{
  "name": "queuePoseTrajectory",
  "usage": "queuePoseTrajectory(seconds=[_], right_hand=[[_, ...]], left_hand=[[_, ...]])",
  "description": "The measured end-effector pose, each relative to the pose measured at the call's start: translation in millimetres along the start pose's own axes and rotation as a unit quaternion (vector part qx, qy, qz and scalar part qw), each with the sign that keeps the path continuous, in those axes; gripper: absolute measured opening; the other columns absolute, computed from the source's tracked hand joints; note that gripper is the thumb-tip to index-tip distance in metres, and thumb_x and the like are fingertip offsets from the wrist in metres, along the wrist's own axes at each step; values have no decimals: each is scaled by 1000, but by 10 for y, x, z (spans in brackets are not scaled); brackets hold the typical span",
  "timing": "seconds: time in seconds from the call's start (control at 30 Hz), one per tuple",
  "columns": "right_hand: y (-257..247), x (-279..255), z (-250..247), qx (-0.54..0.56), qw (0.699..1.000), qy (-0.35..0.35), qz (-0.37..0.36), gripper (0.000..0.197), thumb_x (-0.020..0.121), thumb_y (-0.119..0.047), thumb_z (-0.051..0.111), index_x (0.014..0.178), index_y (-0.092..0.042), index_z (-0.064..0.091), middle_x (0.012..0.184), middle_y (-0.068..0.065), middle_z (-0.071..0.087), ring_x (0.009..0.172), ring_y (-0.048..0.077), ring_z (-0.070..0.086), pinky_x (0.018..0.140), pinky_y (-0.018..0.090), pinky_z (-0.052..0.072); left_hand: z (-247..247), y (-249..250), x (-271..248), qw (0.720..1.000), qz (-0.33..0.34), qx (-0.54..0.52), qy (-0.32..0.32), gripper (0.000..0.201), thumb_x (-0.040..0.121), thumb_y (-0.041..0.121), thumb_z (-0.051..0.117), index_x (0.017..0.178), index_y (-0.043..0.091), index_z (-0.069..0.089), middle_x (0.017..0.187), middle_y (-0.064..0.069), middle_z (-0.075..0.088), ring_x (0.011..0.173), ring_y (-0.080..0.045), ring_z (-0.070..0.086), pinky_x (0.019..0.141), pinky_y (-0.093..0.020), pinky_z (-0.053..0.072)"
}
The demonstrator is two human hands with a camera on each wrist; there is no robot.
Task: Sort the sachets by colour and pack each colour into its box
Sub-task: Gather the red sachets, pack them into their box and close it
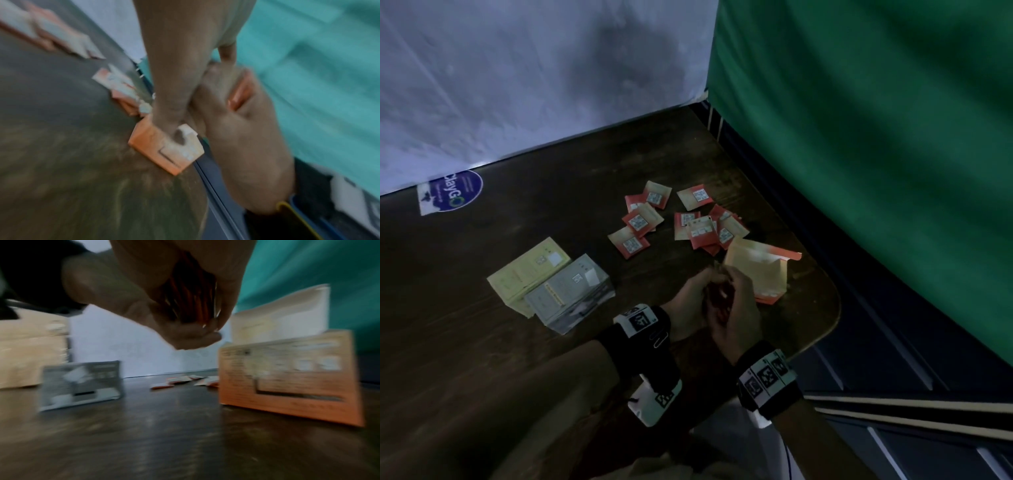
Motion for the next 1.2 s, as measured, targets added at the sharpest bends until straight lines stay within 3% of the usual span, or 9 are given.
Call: queuePoseTrajectory(seconds=[0.1, 0.2, 0.33, 0.5, 0.57, 0.67, 0.97, 1.1, 1.2], right_hand=[[255, 53, -95, 64, 991, -1, 115, 68, 80, -12, 70, 139, -17, 35, 135, 2, 47, 122, 11, 46, 101, 30, 45], [391, 60, -285, 81, 984, 44, 152, 67, 80, -25, 71, 137, -20, 36, 123, -6, 49, 111, 11, 51, 89, 25, 44], [613, 174, -512, -2, 985, 90, 144, 60, 83, -23, 69, 135, -18, 39, 130, 5, 51, 116, 21, 54, 89, 26, 42], [561, 454, -462, -111, 992, -6, 54, 60, 82, -15, 69, 136, -13, 42, 130, 11, 54, 116, 28, 55, 95, 38, 48], [572, 547, -428, -124, 989, -54, 54, 56, 84, -24, 67, 133, -20, 41, 126, 6, 56, 113, 25, 58, 92, 41, 51], [635, 664, -423, -174, 973, -116, 95, 51, 82, -32, 68, 126, -24, 42, 122, 2, 57, 111, 23, 58, 91, 41, 52], [945, 747, -322, -233, 917, -212, 247, 86, 79, -42, 69, 141, -3, 23, 130, 14, 51, 114, 29, 56, 88, 34, 48], [1103, 737, -340, -164, 925, -236, 249, 48, 81, -35, 69, 120, -12, 56, 118, 7, 64, 103, 21, 62, 89, 33, 51], [1199, 687, -316, -197, 917, -242, 250, 38, 89, -26, 59, 124, -10, 55, 124, 10, 59, 114, 25, 56, 98, 32, 44]], left_hand=[[53, -5, 102, 993, -29, 117, -6, 40, 94, 45, 41, 121, 20, 54, 117, -6, 61, 107, -21, 57, 90, -34, 44], [-5, 148, 246, 937, 25, 349, 7, 49, 99, 45, 31, 141, 20, 35, 140, -3, 45, 126, -18, 44, 100, -29, 34], [-282, 601, 356, 874, 186, 424, 145, 82, 74, 50, 68, 141, 23, 29, 138, -1, 40, 128, -19, 38, 105, -40, 38], [-74, 582, 673, 805, 153, 570, 65, 139, 59, 19, 88, 146, 22, -21, 154, -12, 18, 140, -29, 26, 109, -39, 35], [-30, 581, 795, 794, 146, 588, 52, 135, 62, 16, 86, 146, 21, -20, 148, -13, 33, 133, -29, 40, 101, -34, 40], [36, 512, 874, 763, 159, 626, 39, 109, 62, 26, 85, 147, 19, 16, 137, -4, 48, 125, -23, 48, 99, -33, 43], [-57, 142, 884, 824, 187, 525, 101, 95, 51, 45, 89, 130, 26, 39, 128, 7, 46, 119, -12, 44, 91, -23, 38], [27, 112, 896, 812, 162, 550, 108, 101, 57, 41, 86, 138, 22, 28, 138, 1, 34, 128, -18, 33, 104, -33, 34], [134, 30, 926, 809, 148, 556, 120, 106, 57, 40, 86, 140, 21, 24, 145, -3, 26, 135, -22, 27, 108, -35, 32]])
Point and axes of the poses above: each hand's wrist, its own x-axis towards the middle knuckle, its own z-axis out of the palm, y = z × x, the point moved 9 cm from there along x, towards the middle knuckle
